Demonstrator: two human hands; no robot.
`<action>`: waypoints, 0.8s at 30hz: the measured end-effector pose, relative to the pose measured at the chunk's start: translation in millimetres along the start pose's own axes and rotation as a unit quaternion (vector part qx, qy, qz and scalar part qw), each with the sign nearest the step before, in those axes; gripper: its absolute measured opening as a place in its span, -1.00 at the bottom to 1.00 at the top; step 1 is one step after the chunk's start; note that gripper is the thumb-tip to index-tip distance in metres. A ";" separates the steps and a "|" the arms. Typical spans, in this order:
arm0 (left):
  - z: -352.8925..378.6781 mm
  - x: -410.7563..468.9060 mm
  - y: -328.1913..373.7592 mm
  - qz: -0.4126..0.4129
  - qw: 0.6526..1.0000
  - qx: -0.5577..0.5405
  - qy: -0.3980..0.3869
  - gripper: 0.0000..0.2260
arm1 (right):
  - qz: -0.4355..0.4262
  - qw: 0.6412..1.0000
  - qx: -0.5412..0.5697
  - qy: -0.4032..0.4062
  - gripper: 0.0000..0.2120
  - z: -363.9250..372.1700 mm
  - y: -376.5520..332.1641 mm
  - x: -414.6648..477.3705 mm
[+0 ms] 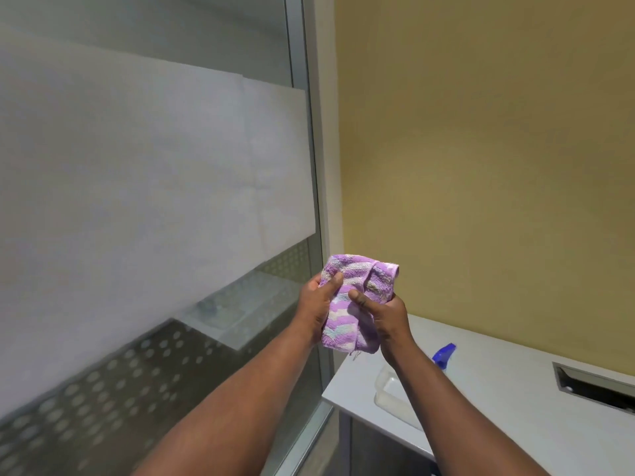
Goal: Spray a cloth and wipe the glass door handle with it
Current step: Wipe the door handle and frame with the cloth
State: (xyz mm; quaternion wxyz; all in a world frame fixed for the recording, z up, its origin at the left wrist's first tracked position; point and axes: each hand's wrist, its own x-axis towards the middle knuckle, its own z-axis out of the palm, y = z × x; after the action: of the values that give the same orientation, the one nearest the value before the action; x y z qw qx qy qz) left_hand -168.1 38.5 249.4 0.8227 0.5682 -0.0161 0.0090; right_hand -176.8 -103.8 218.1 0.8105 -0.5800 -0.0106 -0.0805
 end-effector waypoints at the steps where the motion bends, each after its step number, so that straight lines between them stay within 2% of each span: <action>1: -7.1 -7.9 6.2 0.007 1.000 0.000 0.001 -0.72 | 0.004 1.000 0.001 -0.009 -0.42 8.8 -0.3 -6.1; 5: -37.7 -42.2 30.9 0.022 1.000 0.011 0.005 -0.71 | 0.021 0.999 0.027 -0.033 -0.53 44.9 1.1 -34.6; 10: -81.5 -96.5 58.2 0.048 0.998 0.035 0.013 -0.58 | 0.015 0.995 0.076 -0.069 -0.76 92.4 1.3 -87.7; 16: -146.6 -171.5 87.3 0.089 0.990 0.093 0.065 -0.48 | 0.025 0.991 0.085 -0.101 -0.66 148.8 14.7 -163.1; 20: -188.7 -226.6 96.5 0.103 0.980 0.121 0.117 -0.65 | 0.036 0.989 0.091 -0.110 -0.76 183.2 31.2 -219.8; 24: -234.6 -284.1 102.0 0.106 0.970 0.105 0.193 -0.81 | 0.054 0.985 0.101 -0.131 -0.75 216.5 50.1 -284.2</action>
State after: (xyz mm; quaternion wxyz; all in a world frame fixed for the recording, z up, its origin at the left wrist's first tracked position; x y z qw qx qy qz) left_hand -451.6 294.9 251.4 0.7400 0.6343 0.0837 0.2075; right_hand -433.5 149.5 210.4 0.8599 -0.5001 -0.0935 0.0416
